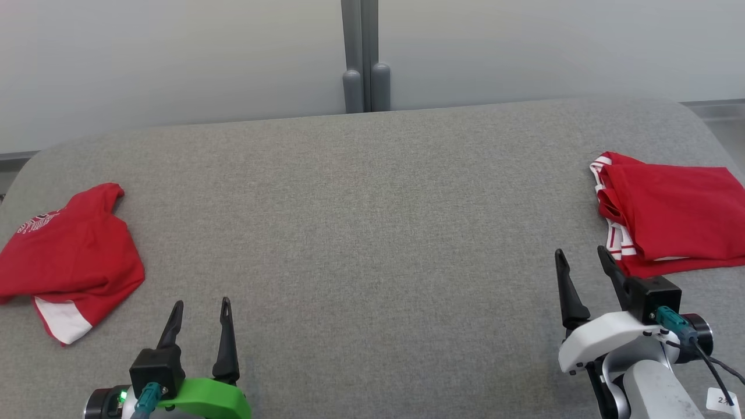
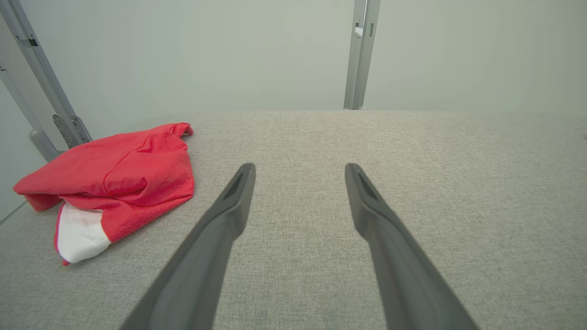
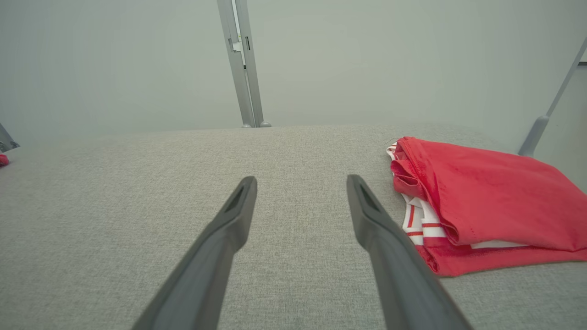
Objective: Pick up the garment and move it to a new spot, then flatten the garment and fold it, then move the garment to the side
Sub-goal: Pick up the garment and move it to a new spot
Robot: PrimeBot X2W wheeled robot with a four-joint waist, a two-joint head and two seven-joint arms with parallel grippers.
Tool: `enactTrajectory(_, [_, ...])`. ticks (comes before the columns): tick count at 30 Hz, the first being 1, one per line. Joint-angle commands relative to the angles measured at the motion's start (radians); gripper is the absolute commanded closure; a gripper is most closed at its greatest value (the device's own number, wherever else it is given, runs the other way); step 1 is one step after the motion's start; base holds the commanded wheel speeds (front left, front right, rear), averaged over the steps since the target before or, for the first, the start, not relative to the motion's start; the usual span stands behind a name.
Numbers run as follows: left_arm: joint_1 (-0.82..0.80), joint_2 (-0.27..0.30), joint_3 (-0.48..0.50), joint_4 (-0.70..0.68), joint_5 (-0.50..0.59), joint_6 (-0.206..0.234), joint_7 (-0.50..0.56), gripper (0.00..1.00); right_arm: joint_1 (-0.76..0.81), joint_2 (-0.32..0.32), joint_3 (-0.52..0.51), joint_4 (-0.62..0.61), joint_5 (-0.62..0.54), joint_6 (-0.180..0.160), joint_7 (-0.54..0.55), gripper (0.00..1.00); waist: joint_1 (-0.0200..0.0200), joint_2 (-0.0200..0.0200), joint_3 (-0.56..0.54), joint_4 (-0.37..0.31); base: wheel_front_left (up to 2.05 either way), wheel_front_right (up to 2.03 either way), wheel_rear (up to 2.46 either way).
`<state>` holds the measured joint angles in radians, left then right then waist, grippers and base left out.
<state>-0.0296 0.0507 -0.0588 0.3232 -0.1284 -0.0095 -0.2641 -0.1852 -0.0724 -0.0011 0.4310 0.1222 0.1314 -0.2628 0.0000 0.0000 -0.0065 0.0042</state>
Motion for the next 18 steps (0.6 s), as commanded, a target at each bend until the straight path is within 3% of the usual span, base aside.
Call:
enactTrajectory(1, [0.017,0.001,0.003,-0.005,-0.001,0.003,0.000,0.00,0.014,0.001,0.001,-0.003,0.000,-0.002,-0.002,0.00,0.0000,0.0000,0.001,0.002,0.00,0.00,0.00])
enactTrajectory(10, [0.013,0.001,0.005,0.000,-0.020,0.020,0.000,0.00,0.015,-0.003,0.027,-0.005,0.006,-0.002,-0.002,0.00,0.0000,0.0000,0.012,0.064,0.00,0.00,0.00])
enactTrajectory(18, [0.000,0.002,0.032,0.010,-0.016,0.040,0.000,0.00,-0.007,-0.004,0.079,-0.014,0.021,-0.002,-0.002,0.00,0.0000,0.0000,0.051,0.230,0.00,0.00,0.00])
